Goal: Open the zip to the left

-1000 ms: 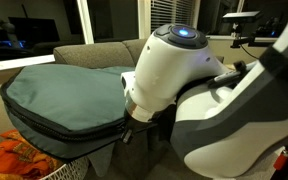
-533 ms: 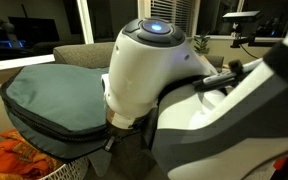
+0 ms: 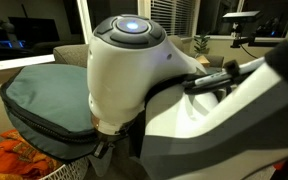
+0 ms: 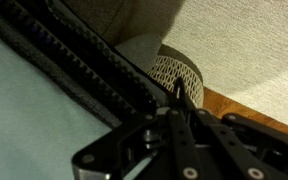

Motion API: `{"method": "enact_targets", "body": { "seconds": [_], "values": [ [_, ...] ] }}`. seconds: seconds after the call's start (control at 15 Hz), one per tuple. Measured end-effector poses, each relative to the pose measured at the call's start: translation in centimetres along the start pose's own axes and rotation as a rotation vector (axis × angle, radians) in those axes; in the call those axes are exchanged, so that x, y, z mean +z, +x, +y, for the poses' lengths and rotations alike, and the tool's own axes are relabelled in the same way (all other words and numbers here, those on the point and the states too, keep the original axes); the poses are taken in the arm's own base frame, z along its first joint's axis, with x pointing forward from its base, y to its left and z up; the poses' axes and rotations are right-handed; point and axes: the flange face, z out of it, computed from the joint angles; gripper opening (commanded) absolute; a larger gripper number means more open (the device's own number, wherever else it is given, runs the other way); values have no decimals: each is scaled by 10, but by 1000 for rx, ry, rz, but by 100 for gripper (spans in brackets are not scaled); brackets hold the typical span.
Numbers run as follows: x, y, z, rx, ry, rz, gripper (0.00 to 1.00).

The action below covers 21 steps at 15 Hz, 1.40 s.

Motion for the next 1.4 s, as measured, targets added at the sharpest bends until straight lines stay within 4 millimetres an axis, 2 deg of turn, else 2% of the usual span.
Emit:
{"method": "enact_targets", "body": {
  "seconds": [0.13,0.4,0.6,0.73,1.13,1.4],
  "values": [
    [-2,2,-5,-10,2,1,42],
    [-26,10,-54,-53,56,47,69],
    [-37,25,-63,-73,72,79,88],
    [-37,26,-66,-85,73,83,98],
    [-31,24,-60,-83,54,79,100],
    [-19,20,-49,-79,20,70,100]
  ]
}}
